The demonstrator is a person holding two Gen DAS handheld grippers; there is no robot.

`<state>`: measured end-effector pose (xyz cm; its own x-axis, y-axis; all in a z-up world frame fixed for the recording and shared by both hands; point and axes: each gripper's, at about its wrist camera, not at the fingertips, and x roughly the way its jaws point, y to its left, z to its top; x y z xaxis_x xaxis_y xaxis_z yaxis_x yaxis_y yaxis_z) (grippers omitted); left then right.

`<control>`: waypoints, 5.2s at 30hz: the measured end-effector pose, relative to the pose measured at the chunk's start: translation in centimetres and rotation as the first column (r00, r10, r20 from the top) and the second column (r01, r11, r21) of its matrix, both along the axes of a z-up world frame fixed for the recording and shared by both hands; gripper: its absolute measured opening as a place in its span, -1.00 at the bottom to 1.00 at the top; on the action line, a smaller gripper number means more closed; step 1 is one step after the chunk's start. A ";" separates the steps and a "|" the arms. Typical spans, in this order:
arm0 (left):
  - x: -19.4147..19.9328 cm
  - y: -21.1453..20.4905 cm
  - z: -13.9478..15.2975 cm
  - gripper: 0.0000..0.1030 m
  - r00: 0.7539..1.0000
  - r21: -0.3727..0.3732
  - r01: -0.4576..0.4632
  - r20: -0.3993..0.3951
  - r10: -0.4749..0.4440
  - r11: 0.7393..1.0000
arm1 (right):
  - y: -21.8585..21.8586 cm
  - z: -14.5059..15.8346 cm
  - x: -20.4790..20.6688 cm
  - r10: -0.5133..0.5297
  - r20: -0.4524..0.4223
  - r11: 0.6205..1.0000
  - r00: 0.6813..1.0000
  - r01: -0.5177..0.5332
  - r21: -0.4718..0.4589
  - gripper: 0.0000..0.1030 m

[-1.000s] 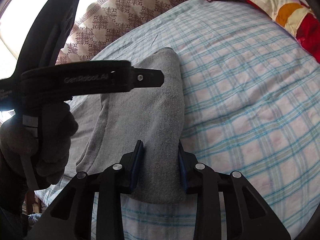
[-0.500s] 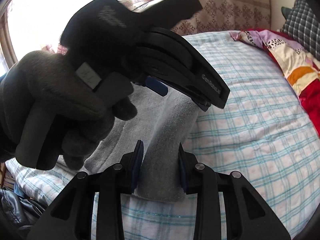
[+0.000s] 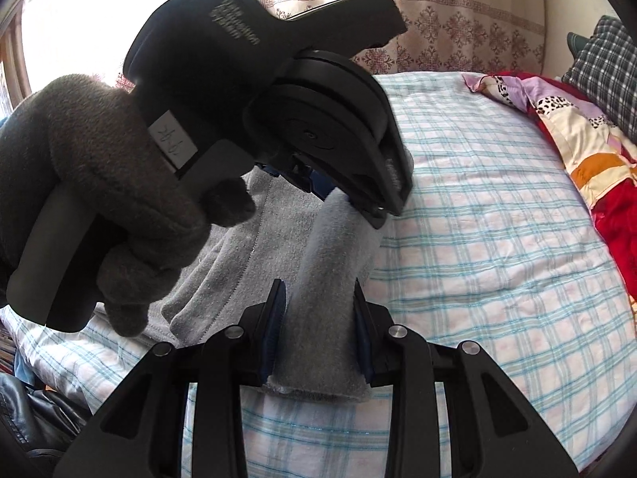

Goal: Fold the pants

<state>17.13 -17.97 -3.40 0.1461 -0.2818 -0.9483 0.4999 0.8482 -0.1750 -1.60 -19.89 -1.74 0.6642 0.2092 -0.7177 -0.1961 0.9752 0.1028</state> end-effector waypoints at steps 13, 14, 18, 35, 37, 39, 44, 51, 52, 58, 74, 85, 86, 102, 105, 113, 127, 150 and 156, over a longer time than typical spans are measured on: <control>-0.7 4.9 2.3 -0.66 0.996 -0.186 -0.088 -0.014 0.087 0.979 | 0.8 -0.2 0.7 -0.039 -0.072 0.998 0.997 0.043 0.045 -0.31; -0.7 5.5 2.5 -0.66 0.996 -0.198 -0.093 -0.016 0.092 0.976 | 1.3 -0.1 0.7 -0.042 -0.074 0.998 0.996 0.044 0.037 -0.35; -0.5 8.1 3.4 -0.67 0.993 -0.252 -0.114 -0.018 0.113 0.961 | 3.3 1.4 0.4 -0.015 -0.030 1.000 0.999 0.016 0.017 -0.57; -2.0 25.5 7.3 -0.67 0.970 -0.437 -0.209 0.018 0.241 0.875 | 15.7 7.7 0.2 0.178 0.073 0.984 0.981 -0.179 0.009 -0.58; -2.2 27.7 7.1 -0.67 0.965 -0.437 -0.228 0.019 0.262 0.870 | 17.4 7.8 0.7 0.206 0.071 0.978 0.976 -0.207 0.011 -0.58; -2.4 29.8 6.6 -0.67 0.960 -0.434 -0.246 0.014 0.280 0.867 | 19.4 7.7 0.9 0.237 0.065 0.971 0.969 -0.238 0.008 -0.58; -3.1 34.8 5.2 -0.67 0.946 -0.435 -0.292 0.000 0.325 0.852 | 24.3 7.0 0.8 0.309 0.048 0.951 0.950 -0.309 -0.002 -0.58; -4.2 40.7 3.4 -0.67 0.922 -0.451 -0.355 -0.027 0.385 0.819 | 29.7 6.2 0.9 0.388 0.020 0.922 0.921 -0.388 -0.013 -0.58; -4.4 41.4 3.2 -0.67 0.919 -0.454 -0.364 -0.032 0.394 0.813 | 30.5 6.1 0.9 0.399 0.017 0.917 0.917 -0.399 -0.016 -0.58; -4.9 45.0 1.7 -0.67 0.898 -0.450 -0.412 -0.052 0.437 0.792 | 33.8 4.9 0.8 0.461 -0.003 0.887 0.888 -0.461 -0.034 -0.58; -6.0 48.2 -1.9 -0.42 0.861 -0.389 -0.489 -0.072 0.504 0.781 | 35.9 2.6 2.0 0.561 -0.106 0.828 0.821 -0.556 0.072 -0.33; -7.7 47.7 0.8 -0.21 0.837 -0.219 -0.509 0.101 0.538 0.832 | 28.5 5.2 0.3 0.530 -0.020 0.842 0.848 -0.524 0.125 -0.05; -7.8 47.5 1.4 -0.21 0.834 -0.204 -0.507 0.128 0.536 0.838 | 27.6 5.4 0.3 0.531 -0.025 0.839 0.847 -0.521 0.160 -0.05; -12.7 39.1 3.5 -0.21 0.910 -0.154 -0.331 0.209 0.359 0.931 | 21.3 1.0 1.3 0.293 -0.150 0.956 0.944 -0.293 0.023 -0.05; -13.3 39.0 1.7 -0.21 0.917 -0.124 -0.331 0.190 0.350 0.935 | 20.9 0.0 1.1 0.298 -0.177 0.953 0.938 -0.302 0.008 -0.05; -14.1 40.0 -1.2 -0.21 0.910 -0.144 -0.351 0.180 0.373 0.925 | 20.9 -3.0 0.7 0.316 -0.244 0.947 0.917 -0.321 0.021 -0.04; -15.2 39.4 -1.6 -0.21 0.892 -0.153 -0.341 0.259 0.370 0.928 | 19.8 0.3 3.0 0.289 -0.171 0.957 0.942 -0.282 0.065 -0.06; -15.3 40.0 -1.6 -0.21 0.895 -0.185 -0.343 0.233 0.381 0.921 | 23.6 -2.2 20.7 0.137 -0.156 0.990 0.978 -0.141 -0.012 -0.05; -15.1 40.3 -1.8 -0.21 0.895 -0.192 -0.339 0.235 0.378 0.921 | 24.4 -3.9 22.1 0.125 -0.181 0.991 0.975 -0.133 -0.032 -0.05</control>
